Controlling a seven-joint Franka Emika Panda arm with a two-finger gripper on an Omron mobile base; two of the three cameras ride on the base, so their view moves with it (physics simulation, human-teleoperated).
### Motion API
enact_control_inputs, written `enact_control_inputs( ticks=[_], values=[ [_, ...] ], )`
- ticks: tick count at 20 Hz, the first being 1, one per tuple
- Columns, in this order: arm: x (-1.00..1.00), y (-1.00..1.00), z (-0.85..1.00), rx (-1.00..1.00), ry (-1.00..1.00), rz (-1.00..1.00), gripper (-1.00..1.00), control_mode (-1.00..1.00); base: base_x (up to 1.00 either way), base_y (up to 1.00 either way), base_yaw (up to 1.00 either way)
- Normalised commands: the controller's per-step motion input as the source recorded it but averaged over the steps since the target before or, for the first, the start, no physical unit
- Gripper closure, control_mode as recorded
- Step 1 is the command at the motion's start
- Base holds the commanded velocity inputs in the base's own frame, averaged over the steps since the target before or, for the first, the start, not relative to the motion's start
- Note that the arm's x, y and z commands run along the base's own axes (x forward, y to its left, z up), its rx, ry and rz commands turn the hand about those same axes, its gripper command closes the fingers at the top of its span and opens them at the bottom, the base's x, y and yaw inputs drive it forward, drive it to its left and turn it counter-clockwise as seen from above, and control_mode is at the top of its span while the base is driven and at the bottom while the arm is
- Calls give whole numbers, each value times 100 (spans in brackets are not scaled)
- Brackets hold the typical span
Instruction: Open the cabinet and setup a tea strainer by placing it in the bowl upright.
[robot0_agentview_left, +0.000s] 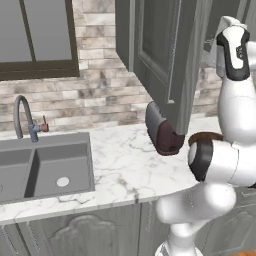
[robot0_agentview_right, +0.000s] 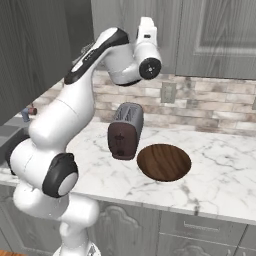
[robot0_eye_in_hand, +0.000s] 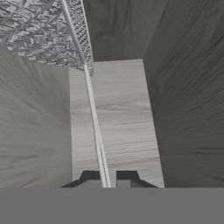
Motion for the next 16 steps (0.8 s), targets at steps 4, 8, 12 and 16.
enact_control_inputs(
  ticks=[4, 8, 12, 16],
  values=[
    [-100, -17, 0, 6, 0, -12, 100, -100, 0, 0, 0],
    [-100, -24, 0, 4, 0, -12, 100, -100, 0, 0, 0],
    [-100, -20, 0, 2, 0, -11, 100, -100, 0, 0, 0],
    [-100, -17, 0, 1, 2, -9, 100, -100, 0, 0, 0]
  ],
)
